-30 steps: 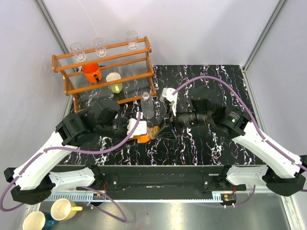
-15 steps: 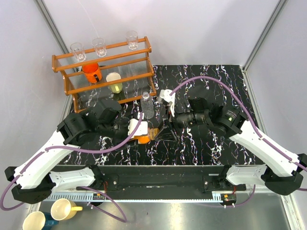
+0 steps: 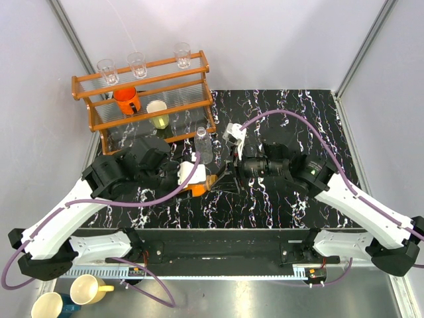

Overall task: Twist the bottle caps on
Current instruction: Screw the bottle cap onto the plastic bottle.

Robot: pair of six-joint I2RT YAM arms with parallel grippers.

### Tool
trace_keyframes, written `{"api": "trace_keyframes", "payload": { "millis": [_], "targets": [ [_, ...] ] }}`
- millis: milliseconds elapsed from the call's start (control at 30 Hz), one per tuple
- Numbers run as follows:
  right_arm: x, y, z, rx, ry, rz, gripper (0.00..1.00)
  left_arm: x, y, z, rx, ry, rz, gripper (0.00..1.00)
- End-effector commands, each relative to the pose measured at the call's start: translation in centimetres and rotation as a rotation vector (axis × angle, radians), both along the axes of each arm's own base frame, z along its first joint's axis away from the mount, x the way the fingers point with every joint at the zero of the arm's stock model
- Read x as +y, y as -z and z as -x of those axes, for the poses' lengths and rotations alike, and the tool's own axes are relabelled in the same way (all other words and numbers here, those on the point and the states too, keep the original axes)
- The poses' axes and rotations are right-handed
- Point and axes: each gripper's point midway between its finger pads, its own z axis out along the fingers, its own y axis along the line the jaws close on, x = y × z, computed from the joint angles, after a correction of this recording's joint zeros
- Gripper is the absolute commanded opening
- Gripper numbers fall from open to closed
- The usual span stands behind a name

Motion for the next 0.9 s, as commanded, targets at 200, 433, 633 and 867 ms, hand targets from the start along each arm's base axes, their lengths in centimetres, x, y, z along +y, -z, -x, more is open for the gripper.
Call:
{"api": "trace_keyframes", "payload": {
  "millis": [200,433,633,867],
  "targets": [
    [2.2,-2.3,1.1,0.133,-0.037,-0.152,0.27,-3.4,-5.4,-3.4,-0.167,-0.056,0.213,0.26],
    [3.1,-3.1,1.8,0.236,-0.072,-0.184,0.25,-3.1,-6.7,-3.8,-0.223,-0.056,0.223,0.26],
    [3.6,-3.1,1.4,0.356,-0.007,-0.177,0.22,-2.8,-6.5,-4.3,-0.247,-0.076,0.211,0.25],
    [4.0,-2.8,1.0,0.454,0.093,-0.155,0.21,-2.8,-6.2,-5.9,-0.284,-0.147,0.201,0.24]
  ]
}}
